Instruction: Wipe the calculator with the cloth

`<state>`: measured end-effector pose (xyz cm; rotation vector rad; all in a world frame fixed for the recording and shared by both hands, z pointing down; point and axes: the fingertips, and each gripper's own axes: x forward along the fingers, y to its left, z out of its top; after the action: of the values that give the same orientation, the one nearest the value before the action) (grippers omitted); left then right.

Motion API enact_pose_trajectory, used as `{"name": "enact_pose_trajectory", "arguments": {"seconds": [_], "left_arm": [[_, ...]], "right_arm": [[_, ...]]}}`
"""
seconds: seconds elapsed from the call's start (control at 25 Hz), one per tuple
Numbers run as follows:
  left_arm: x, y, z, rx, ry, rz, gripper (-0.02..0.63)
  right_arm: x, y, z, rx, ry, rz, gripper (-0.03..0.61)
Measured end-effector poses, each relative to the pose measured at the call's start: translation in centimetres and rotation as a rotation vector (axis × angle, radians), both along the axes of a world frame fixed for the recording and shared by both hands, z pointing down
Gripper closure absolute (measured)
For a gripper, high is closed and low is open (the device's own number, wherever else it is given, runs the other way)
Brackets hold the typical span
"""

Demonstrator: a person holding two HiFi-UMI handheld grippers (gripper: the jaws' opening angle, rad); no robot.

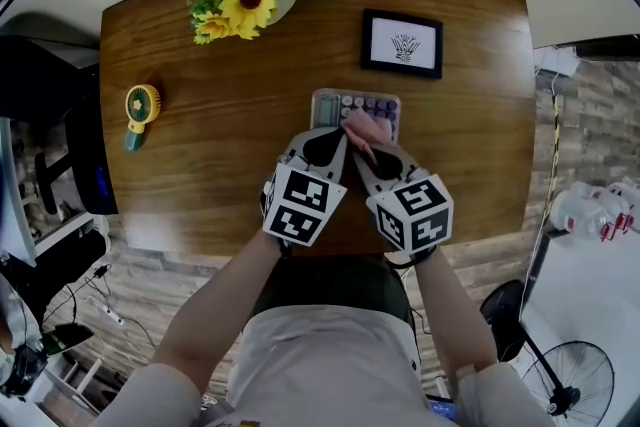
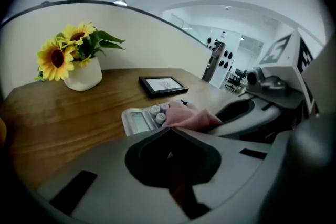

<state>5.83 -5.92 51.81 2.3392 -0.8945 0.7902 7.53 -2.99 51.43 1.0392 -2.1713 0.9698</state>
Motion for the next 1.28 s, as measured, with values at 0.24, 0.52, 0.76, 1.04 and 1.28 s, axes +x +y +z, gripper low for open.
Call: {"name": "enact_pose_trajectory", "arguments": {"seconds": [0.24,0.52,0.76,1.04,1.28], "left_arm": [[0.1,0.2,0.1,-0.015,0.011,0.01,0.612],[-1.8,2.9,-0.7,-0.044,-0.045,0.093,0.612],[-3.5,3.9,-5.1,-0.041,-0.044,0.075,0.612],[-5.7,0.6,-14.1,0.113,-0.013,0.002,0.612],[-6.8,-1.4,-22.5,0.279,0.024,-0.024,0.612]], "right_arm": [[2.4,5.0,1.3,-0.116,0.012,0.004,0.561],[5.3,5.1,-3.5,-0.054,0.015,0.062,0.561],[5.9,2.8,-10.5,0.097,0.008,0.095,0.561],[4.6,-0.4,-20.8,0.298,-0.025,0.088,0.561],[2.9,-1.3,-30.0,0.482,-0.104,0.088,0.561]]}}
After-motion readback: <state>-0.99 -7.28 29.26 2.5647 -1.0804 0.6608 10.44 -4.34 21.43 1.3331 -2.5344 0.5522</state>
